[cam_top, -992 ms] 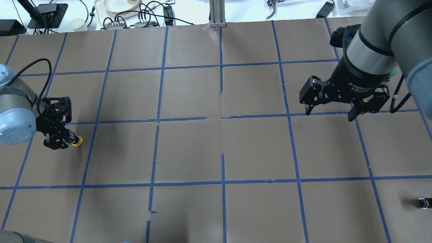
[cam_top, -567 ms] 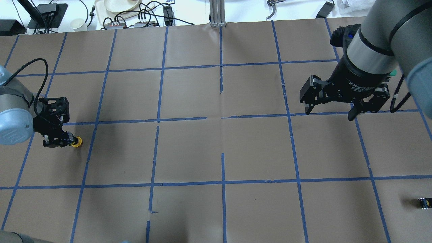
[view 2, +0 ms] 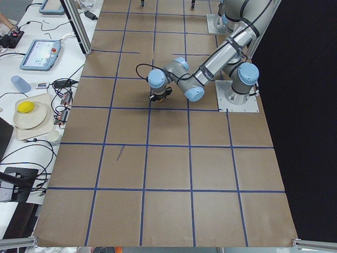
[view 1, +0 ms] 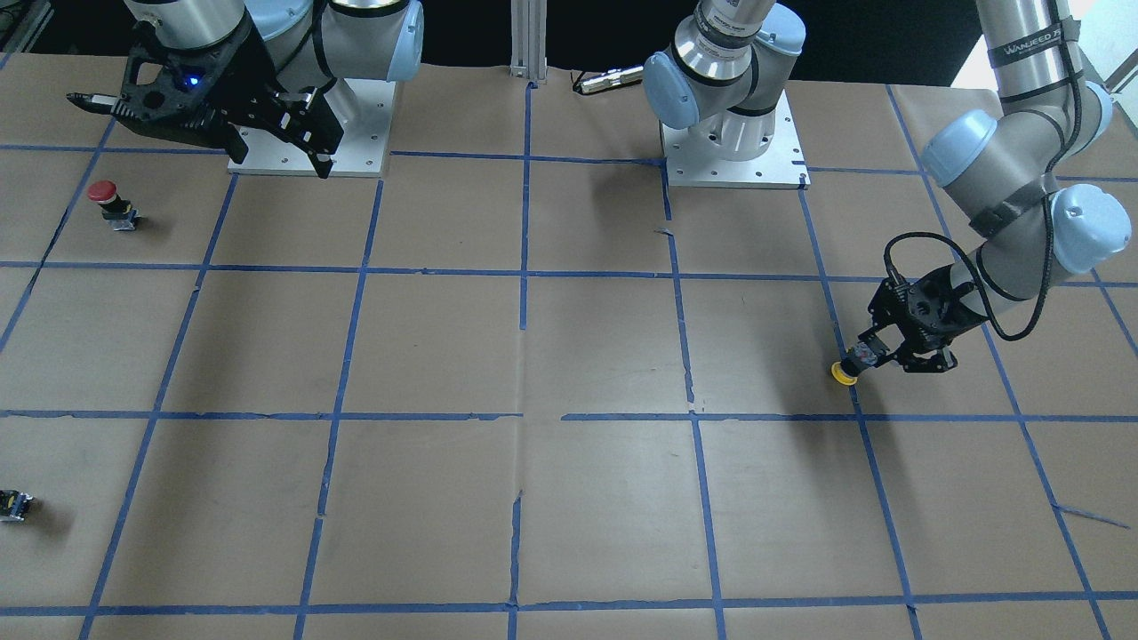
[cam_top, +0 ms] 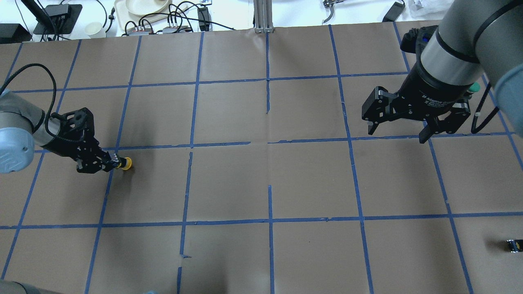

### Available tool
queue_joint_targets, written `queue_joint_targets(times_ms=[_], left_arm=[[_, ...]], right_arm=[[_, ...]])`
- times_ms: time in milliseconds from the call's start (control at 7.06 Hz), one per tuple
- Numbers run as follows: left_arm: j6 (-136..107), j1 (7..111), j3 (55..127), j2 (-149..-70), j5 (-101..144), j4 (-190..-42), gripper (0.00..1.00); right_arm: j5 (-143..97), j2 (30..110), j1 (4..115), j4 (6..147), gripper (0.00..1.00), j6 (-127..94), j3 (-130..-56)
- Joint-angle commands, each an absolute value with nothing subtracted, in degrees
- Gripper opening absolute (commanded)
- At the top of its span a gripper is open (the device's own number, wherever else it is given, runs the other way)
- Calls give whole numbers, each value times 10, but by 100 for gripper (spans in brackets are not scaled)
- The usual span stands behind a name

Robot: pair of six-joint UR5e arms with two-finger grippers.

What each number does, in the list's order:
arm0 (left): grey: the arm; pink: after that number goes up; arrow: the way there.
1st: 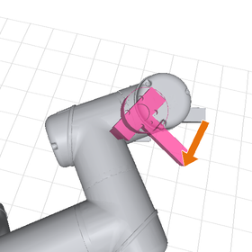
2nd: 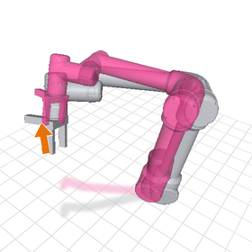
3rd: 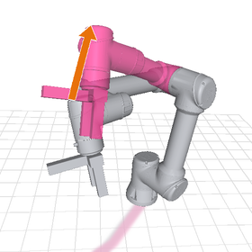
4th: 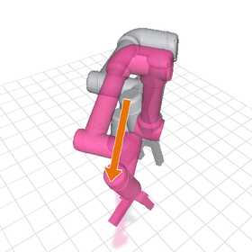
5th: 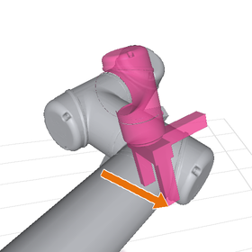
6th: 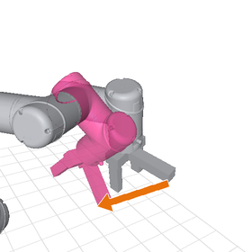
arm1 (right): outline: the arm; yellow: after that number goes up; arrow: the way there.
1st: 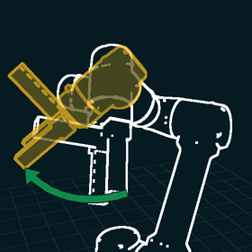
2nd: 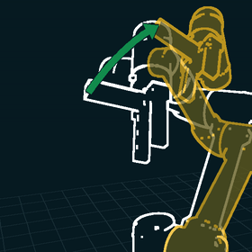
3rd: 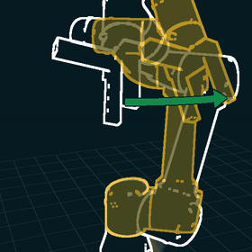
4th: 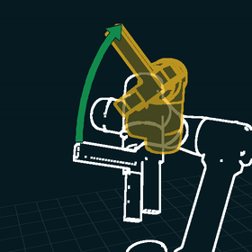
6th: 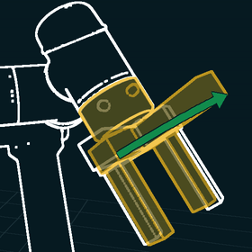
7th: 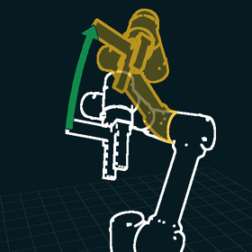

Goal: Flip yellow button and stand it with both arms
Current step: 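Carry the button toward the right gripper while the right gripper approaches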

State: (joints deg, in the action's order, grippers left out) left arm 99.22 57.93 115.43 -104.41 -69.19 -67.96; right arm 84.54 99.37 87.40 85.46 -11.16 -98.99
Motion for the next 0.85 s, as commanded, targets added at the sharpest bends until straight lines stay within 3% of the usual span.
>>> queue_joint_targets(times_ms=[0,425,708], left_arm=[[968,587,1182,-1056,-513,-804,17],[944,649,1210,-1060,-292,-954,17],[942,751,1232,-1061,-114,-979,17]], right_arm=[[692,985,835,854,100,-131,-971],[535,962,773,845,100,-136,-971],[497,931,767,831,100,-175,-972]])
